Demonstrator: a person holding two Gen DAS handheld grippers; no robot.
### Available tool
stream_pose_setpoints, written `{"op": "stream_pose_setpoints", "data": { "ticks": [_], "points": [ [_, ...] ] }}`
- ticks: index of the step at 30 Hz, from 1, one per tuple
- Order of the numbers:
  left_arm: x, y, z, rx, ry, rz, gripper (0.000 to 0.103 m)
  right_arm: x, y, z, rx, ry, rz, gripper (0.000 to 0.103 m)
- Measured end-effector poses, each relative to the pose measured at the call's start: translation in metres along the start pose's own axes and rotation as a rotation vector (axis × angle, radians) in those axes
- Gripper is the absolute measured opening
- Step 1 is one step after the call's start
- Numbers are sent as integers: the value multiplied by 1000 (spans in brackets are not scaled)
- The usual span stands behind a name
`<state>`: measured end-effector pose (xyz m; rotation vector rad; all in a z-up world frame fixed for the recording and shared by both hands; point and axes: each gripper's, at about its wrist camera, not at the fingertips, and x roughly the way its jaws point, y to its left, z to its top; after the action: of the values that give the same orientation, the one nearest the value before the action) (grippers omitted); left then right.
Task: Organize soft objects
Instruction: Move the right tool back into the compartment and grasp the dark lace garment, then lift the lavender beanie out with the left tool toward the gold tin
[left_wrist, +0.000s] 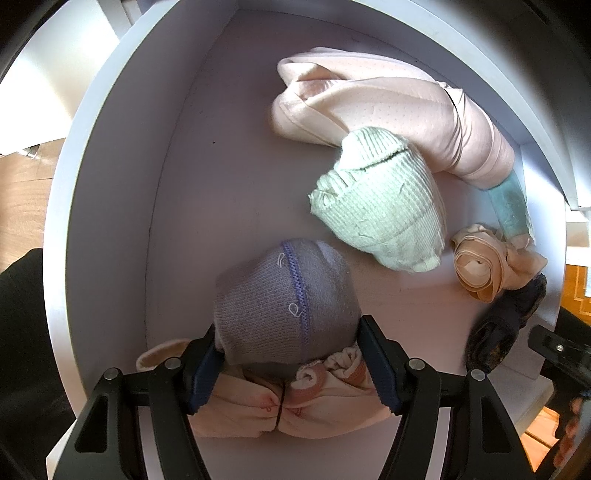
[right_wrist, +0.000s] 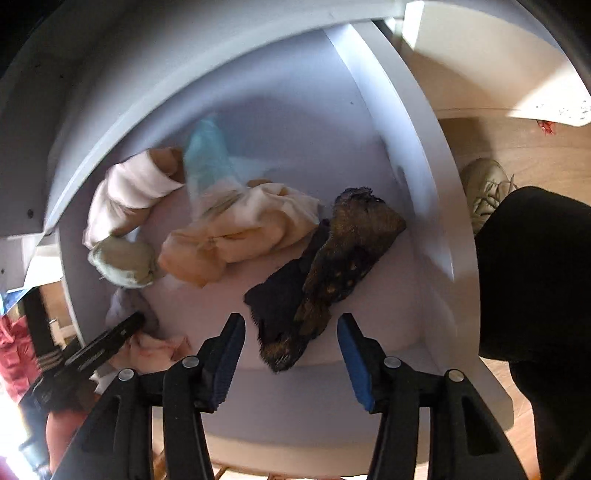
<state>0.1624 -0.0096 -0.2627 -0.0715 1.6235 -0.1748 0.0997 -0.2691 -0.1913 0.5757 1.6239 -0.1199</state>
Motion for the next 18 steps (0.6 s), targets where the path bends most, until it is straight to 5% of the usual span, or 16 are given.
{"op": "stream_pose_setpoints", "data": {
  "ticks": [14,18],
  "points": [
    [-13,17,-4,-60,-41,-64,68,39,-10,13,-8,35,-42,54],
    [-20,21,-5,-78,-57,-84,68,47,-4,12,-48,40,-61,45]
  ]
}}
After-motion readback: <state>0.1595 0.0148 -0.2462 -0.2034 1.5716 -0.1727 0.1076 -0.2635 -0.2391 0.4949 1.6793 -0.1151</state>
